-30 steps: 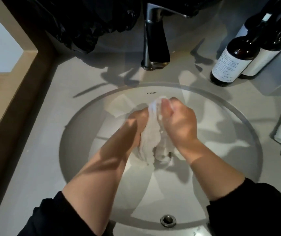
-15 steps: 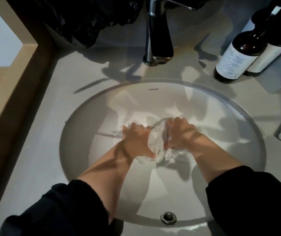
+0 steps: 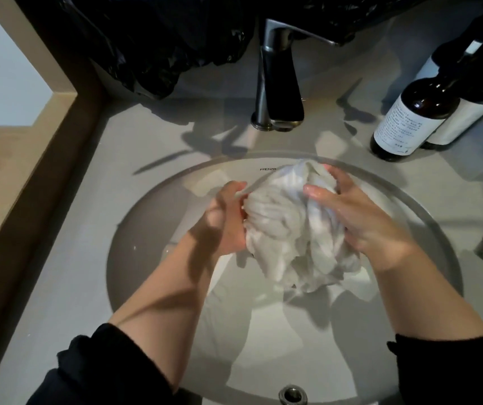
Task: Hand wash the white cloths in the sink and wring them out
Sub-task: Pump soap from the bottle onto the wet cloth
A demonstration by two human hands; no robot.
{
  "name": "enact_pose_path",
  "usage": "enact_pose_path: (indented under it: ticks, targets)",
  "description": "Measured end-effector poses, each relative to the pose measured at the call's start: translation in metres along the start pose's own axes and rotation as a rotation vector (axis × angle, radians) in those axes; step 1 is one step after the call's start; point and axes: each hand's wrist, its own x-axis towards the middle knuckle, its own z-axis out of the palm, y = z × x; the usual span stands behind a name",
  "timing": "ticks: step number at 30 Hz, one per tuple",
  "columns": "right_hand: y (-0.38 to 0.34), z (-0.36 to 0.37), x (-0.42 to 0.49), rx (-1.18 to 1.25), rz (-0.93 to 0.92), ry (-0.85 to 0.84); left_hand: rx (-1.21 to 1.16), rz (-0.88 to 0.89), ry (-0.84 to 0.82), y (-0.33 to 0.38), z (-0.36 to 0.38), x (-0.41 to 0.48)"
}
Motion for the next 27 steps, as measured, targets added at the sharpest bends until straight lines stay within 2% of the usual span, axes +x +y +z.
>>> enact_pose_path:
  ticks: [2, 3, 5, 6, 7, 10, 11, 13, 16, 17, 19, 20, 21, 22, 24, 25, 27]
  targets:
    - [0.006, 0.024, -0.010, -0.196, -0.126, 0.143, 0.041, -0.027, 0.123, -0.004, 0.012, 0.008]
    - [0.009, 0.039, -0.016, -0.333, -0.248, 0.220, 0.085, -0.015, 0.196, -0.007, 0.017, 0.010]
    - [0.019, 0.066, -0.023, -0.568, -0.449, 0.282, 0.255, 0.052, 0.327, -0.010, 0.025, 0.008]
    - [0.026, 0.071, -0.018, -0.585, -0.485, 0.308, 0.327, 0.077, 0.375, -0.010, 0.024, 0.006]
    - [0.028, 0.070, -0.011, -0.515, -0.438, 0.331, 0.385, 0.093, 0.396, -0.012, 0.022, 0.005]
    - [0.020, 0.044, 0.018, -0.216, -0.126, 0.402, 0.466, 0.158, 0.414, -0.004, 0.023, -0.004]
    - [0.019, 0.040, 0.018, -0.225, -0.113, 0.428, 0.440, 0.161, 0.429, -0.003, 0.024, -0.004]
    - [0.018, 0.045, 0.003, -0.280, -0.271, 0.435, 0.452, 0.167, 0.457, -0.004, 0.026, 0.001]
    - [0.018, 0.068, -0.022, -0.358, -0.512, 0.321, 0.466, 0.174, 0.475, -0.009, 0.028, -0.003]
    - [0.021, 0.067, -0.015, -0.380, -0.493, 0.333, 0.435, 0.163, 0.427, -0.009, 0.029, -0.006]
    - [0.023, 0.050, 0.010, -0.389, -0.316, 0.327, 0.396, 0.136, 0.196, -0.006, 0.027, -0.014]
    - [0.022, 0.040, 0.018, -0.398, -0.220, 0.280, 0.425, 0.103, 0.133, -0.001, 0.024, -0.020]
    - [0.022, 0.030, 0.021, -0.448, -0.155, 0.200, 0.555, 0.085, 0.152, 0.002, 0.017, -0.021]
    - [0.021, 0.023, 0.020, -0.518, -0.128, 0.095, 0.808, 0.060, 0.215, 0.005, 0.007, -0.018]
    - [0.015, 0.015, 0.010, -0.533, -0.112, -0.147, 1.428, 0.033, 0.446, 0.003, -0.012, -0.003]
    - [0.010, 0.011, 0.004, -0.488, -0.084, -0.254, 1.590, 0.056, 0.553, 0.002, -0.020, 0.000]
    - [0.001, 0.004, 0.000, -0.379, -0.042, -0.337, 1.641, 0.126, 0.685, 0.000, -0.024, 0.000]
